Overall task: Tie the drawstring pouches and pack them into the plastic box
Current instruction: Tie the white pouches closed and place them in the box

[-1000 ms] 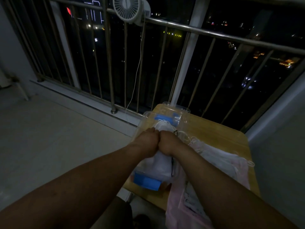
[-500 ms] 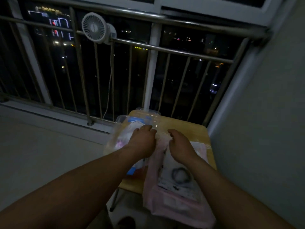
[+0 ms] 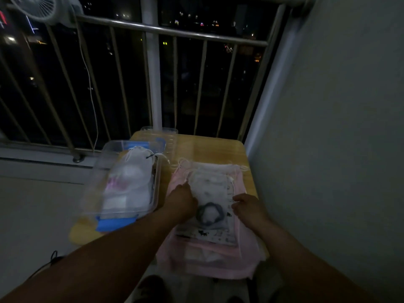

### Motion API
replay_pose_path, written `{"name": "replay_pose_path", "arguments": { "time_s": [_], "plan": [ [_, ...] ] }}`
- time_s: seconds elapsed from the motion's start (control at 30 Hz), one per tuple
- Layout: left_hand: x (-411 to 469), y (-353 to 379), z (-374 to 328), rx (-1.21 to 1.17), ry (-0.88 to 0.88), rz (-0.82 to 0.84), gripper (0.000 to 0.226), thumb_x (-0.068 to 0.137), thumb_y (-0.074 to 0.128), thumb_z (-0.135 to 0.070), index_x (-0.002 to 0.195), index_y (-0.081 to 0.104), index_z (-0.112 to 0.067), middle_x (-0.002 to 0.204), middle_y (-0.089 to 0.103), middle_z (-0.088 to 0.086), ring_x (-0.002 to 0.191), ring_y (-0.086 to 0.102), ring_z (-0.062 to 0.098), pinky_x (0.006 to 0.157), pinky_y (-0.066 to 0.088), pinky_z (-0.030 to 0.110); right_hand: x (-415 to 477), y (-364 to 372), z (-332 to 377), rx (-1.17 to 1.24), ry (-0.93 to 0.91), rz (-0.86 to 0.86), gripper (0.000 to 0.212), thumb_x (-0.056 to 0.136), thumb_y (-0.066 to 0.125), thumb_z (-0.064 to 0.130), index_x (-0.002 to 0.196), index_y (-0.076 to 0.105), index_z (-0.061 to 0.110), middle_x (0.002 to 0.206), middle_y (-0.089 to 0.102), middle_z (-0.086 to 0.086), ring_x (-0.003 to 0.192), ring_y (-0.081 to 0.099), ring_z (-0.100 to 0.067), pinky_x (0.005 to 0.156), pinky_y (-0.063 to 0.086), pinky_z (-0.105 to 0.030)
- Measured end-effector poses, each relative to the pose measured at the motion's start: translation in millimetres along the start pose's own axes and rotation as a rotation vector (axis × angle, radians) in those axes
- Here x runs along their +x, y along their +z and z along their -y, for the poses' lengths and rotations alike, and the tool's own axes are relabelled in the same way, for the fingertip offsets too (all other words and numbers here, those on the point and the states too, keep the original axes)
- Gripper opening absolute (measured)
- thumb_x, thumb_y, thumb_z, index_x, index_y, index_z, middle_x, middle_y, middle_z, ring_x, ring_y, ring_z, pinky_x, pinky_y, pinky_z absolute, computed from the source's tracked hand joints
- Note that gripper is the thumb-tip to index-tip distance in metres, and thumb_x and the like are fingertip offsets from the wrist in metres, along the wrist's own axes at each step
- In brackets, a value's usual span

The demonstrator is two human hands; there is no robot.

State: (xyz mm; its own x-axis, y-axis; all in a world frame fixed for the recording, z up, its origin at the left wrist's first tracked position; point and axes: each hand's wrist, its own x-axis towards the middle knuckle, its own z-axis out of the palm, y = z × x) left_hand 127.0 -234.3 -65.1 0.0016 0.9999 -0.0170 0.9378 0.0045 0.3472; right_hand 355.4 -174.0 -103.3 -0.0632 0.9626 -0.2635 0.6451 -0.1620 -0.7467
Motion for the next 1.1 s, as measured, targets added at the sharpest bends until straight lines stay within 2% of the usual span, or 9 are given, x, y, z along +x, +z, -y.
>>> {"name": "replay_pose_path", "arguments": {
  "time_s": [0.07, 0.17, 0.2, 0.33, 0.5, 0.6, 0.77, 0.93, 1.1],
  "plan": [
    [6, 3, 0, -0.095, -0.073, 0.031, 0.046, 0.106, 0.048, -0.014, 0.15, 0.039, -0.002, 0.153, 0.047, 0.016, 0.14, 0.044, 0.028, 0.105, 0.026, 0.019, 7, 6, -1, 0.093, 0.046, 0.06, 0.04, 0.08, 0.064, 0.021, 0.118, 0.072, 0.012, 0.122, 0.069, -0.012, 0.098, 0.066, -0.028, 0.083, 0.052, -0.034],
    [18, 10, 6, -0.18, -0.209, 0.053, 0.045, 0.104, 0.053, -0.016, 0.145, 0.044, -0.001, 0.148, 0.052, 0.019, 0.136, 0.049, 0.03, 0.101, 0.03, 0.022, 8, 10, 11, 0.161, 0.148, 0.095, 0.012, 0.086, 0.061, 0.006, 0.086, 0.069, 0.015, 0.095, 0.068, -0.015, 0.083, 0.063, -0.025, 0.073, 0.051, -0.039],
    [22, 12, 8, -0.213, -0.256, 0.063, 0.043, 0.102, 0.055, -0.017, 0.142, 0.048, 0.0, 0.143, 0.055, 0.02, 0.132, 0.052, 0.031, 0.1, 0.034, 0.024, 10, 10, 14, 0.192, 0.178, 0.104, 0.017, 0.091, 0.061, 0.006, 0.08, 0.066, 0.018, 0.089, 0.066, -0.012, 0.079, 0.062, -0.024, 0.074, 0.053, -0.04],
    [25, 11, 9, -0.266, -0.315, 0.094, 0.036, 0.1, 0.056, -0.019, 0.13, 0.057, 0.001, 0.132, 0.062, 0.021, 0.12, 0.059, 0.034, 0.093, 0.043, 0.03, 15, 15, 22, 0.282, 0.169, 0.167, 0.015, 0.096, 0.066, 0.011, 0.082, 0.069, 0.006, 0.085, 0.067, -0.015, 0.071, 0.063, -0.021, 0.064, 0.052, -0.028],
    [22, 19, 11, -0.428, -0.372, 0.02, 0.045, 0.097, 0.062, -0.034, 0.129, 0.06, -0.002, 0.125, 0.066, 0.02, 0.112, 0.062, 0.034, 0.092, 0.05, 0.034, 9, 25, 35, 0.36, -0.006, 0.123, 0.03, 0.083, 0.068, 0.036, 0.103, 0.075, 0.014, 0.11, 0.075, -0.011, 0.101, 0.07, -0.032, 0.096, 0.057, -0.053],
    [13, 8, 3, -0.619, -0.341, -0.099, 0.055, 0.1, 0.052, -0.056, 0.124, 0.065, -0.009, 0.118, 0.071, 0.012, 0.106, 0.066, 0.029, 0.095, 0.053, 0.041, -3, 22, 49, 0.452, -0.126, 0.075, 0.038, 0.092, 0.056, 0.041, 0.119, 0.07, 0.019, 0.12, 0.073, -0.002, 0.111, 0.067, -0.025, 0.105, 0.051, -0.049],
    [-3, -19, -15, -1.093, -0.326, -0.119, 0.052, 0.095, 0.053, -0.067, 0.139, 0.055, -0.04, 0.135, 0.058, -0.009, 0.128, 0.054, 0.022, 0.114, 0.042, 0.046, -29, 3, 64, 0.636, -0.159, 0.088, 0.033, 0.105, 0.052, 0.035, 0.128, 0.068, 0.017, 0.121, 0.075, 0.0, 0.114, 0.07, -0.023, 0.108, 0.05, -0.047],
    [-32, -30, -29, -1.333, -0.333, 0.041, 0.03, 0.101, 0.063, -0.023, 0.128, 0.067, -0.012, 0.117, 0.075, 0.011, 0.109, 0.07, 0.029, 0.098, 0.057, 0.048, -56, -5, 54, 0.73, -0.106, 0.234, 0.035, 0.104, 0.059, 0.033, 0.132, 0.065, 0.014, 0.121, 0.076, -0.006, 0.113, 0.072, -0.027, 0.101, 0.055, -0.047],
    [-67, -25, -32, -1.373, -0.257, 0.209, 0.033, 0.099, 0.062, -0.013, 0.131, 0.067, -0.021, 0.116, 0.077, 0.005, 0.11, 0.072, 0.027, 0.096, 0.058, 0.045, -71, -9, 48, 0.814, -0.059, 0.159, 0.042, 0.1, 0.063, 0.044, 0.134, 0.066, 0.02, 0.123, 0.075, -0.005, 0.114, 0.071, -0.027, 0.105, 0.053, -0.048]
  ]
}}
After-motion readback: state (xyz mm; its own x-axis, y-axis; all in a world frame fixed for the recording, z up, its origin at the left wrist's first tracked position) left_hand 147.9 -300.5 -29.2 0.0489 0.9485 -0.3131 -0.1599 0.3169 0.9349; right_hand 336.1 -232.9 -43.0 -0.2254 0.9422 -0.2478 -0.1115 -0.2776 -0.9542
